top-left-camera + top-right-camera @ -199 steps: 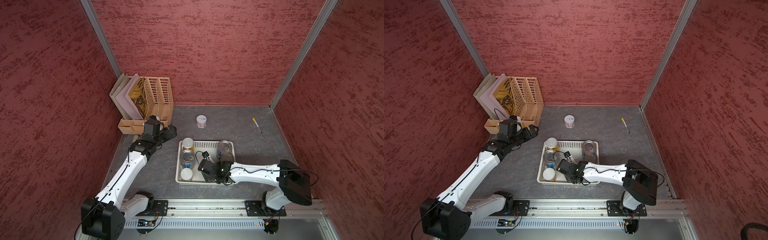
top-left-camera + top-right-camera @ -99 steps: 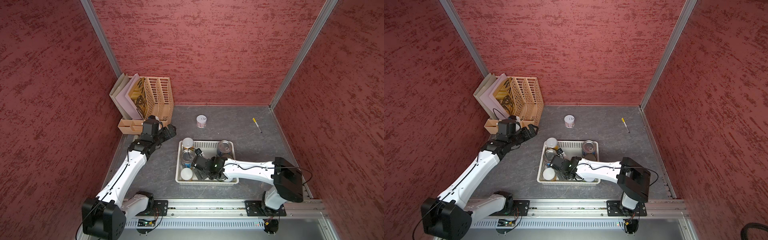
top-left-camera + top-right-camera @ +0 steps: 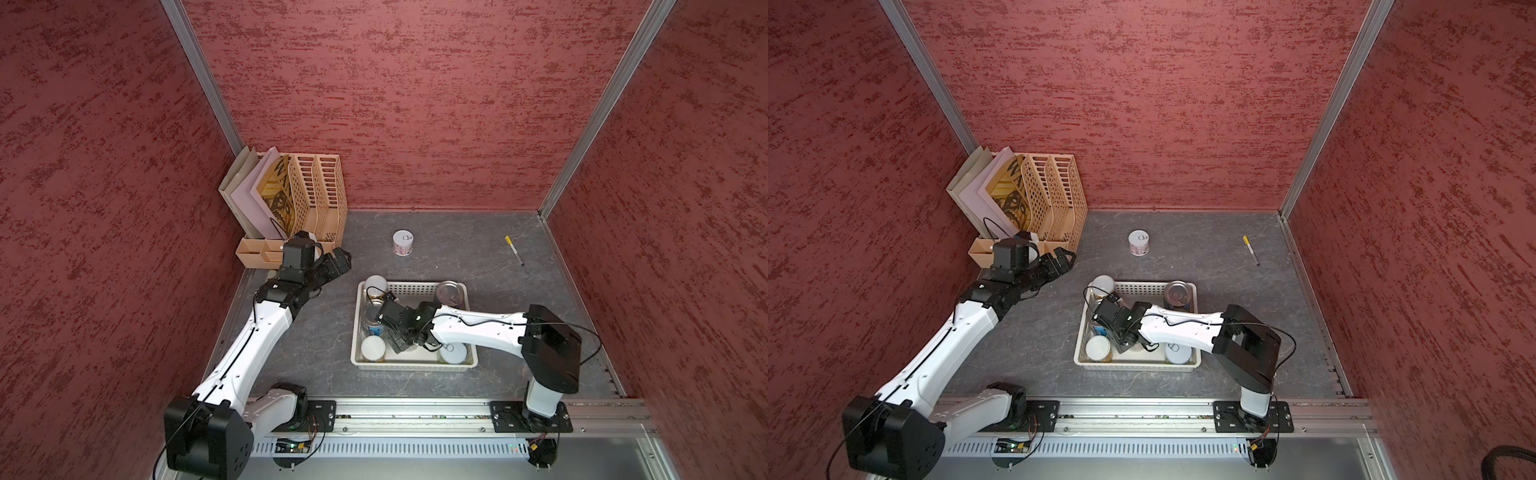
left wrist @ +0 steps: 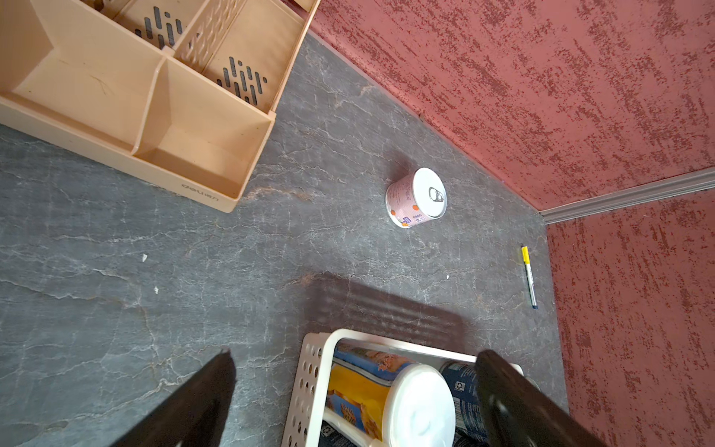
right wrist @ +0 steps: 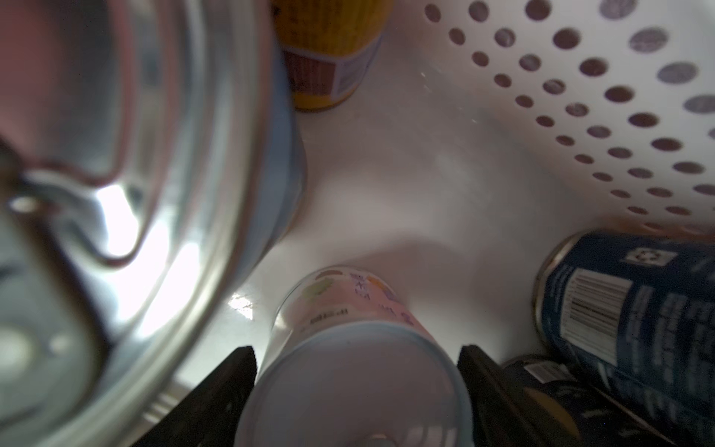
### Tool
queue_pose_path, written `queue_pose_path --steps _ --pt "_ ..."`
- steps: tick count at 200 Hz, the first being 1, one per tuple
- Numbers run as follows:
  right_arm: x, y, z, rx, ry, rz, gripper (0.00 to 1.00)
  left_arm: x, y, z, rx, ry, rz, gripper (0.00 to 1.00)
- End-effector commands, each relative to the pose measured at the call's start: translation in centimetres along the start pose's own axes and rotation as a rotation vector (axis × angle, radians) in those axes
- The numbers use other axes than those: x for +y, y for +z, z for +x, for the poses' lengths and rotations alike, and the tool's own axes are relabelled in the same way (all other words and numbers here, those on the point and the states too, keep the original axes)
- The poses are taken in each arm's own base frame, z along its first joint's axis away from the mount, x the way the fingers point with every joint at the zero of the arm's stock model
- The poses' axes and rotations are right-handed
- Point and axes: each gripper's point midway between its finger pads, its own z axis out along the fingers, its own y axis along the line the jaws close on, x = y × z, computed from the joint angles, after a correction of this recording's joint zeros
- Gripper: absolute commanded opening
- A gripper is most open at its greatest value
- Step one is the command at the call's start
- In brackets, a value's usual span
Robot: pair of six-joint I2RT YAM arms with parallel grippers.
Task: Put the canned food in the basket
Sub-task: Place the canned food in the basket.
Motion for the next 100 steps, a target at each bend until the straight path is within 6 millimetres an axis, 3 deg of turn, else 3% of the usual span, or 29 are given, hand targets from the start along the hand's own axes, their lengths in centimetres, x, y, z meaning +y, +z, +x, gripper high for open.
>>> queue_pose_path --steps 1,45,100 --pt "0.0 -0.5 -0.1 0.009 -0.011 -0.008 0.78 -0.2 0.1 -0.4 -0.008 -0.006 0.016 1.00" --pt "-0.4 -1.5 2.4 0.038 0.015 -0.046 0.68 -0.1 0.3 -0.4 -0.001 -0.014 0.019 1.00" --pt "-1.3 -2.8 5.9 0.076 0.005 -0.036 0.67 0.1 0.5 -0.2 0.007 -0.021 0.016 1.00"
